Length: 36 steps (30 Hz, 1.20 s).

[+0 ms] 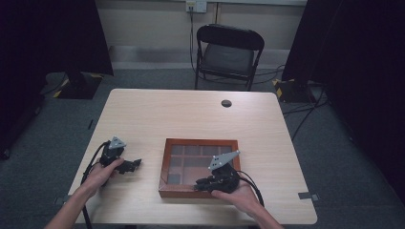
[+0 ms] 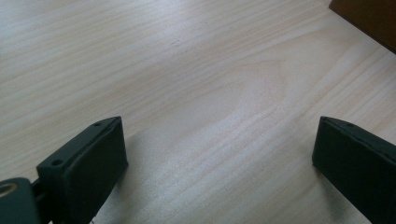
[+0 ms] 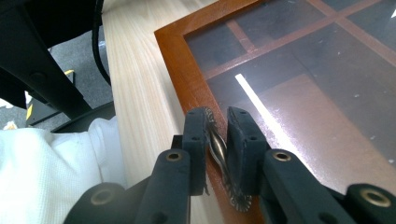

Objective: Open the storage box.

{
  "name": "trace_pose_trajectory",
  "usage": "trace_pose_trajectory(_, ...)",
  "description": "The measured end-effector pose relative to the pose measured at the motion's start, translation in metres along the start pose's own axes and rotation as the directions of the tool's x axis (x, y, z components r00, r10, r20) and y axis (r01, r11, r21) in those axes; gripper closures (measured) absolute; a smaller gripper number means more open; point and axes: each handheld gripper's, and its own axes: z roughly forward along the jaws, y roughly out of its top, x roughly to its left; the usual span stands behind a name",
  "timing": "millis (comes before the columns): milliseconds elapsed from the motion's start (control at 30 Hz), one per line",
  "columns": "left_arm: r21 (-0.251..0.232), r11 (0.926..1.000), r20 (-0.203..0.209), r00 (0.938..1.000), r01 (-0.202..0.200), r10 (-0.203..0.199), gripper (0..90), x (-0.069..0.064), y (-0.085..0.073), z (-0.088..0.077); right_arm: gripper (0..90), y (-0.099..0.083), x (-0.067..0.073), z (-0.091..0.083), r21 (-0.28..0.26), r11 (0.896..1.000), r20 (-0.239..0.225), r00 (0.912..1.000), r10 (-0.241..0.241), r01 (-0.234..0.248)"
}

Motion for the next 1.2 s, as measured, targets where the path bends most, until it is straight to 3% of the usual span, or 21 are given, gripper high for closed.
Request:
trace_pose_trajectory(333, 0.0, 1.0, 0.0, 1.0, 0.0, 0.0, 2.3, -0.0001, 0.0, 0.0, 80.7, -0.0031, -0.0012, 0.0001, -0.021, 1.0, 0.002, 1.0, -0.009, 0.009)
trace_pose_trajectory(500, 0.0, 1.0, 0.0, 1.0, 0.0, 0.0, 2.3, -0.0001, 0.0, 0.0, 81.7, -0.0011, 0.0015, 0.0002, -0.007, 0.999, 0.019, 0.9989, -0.042, 0.042)
trace_pose_trajectory(933, 0.0, 1.0, 0.0, 1.0, 0.0, 0.0, 2.3, 0.0, 0.0, 0.0, 82.0, 0.0018, 0.0013, -0.0009, 0.019, 0.999, 0.004, 0.9993, -0.036, 0.036)
trace_pose_trajectory(1200, 0.0, 1.0, 0.0, 1.0, 0.0, 0.0, 2.3, 0.0, 0.0, 0.0, 81.9, 0.0053, 0.0008, -0.0059, -0.002, 1.0, -0.008, 0.9998, -0.02, 0.02)
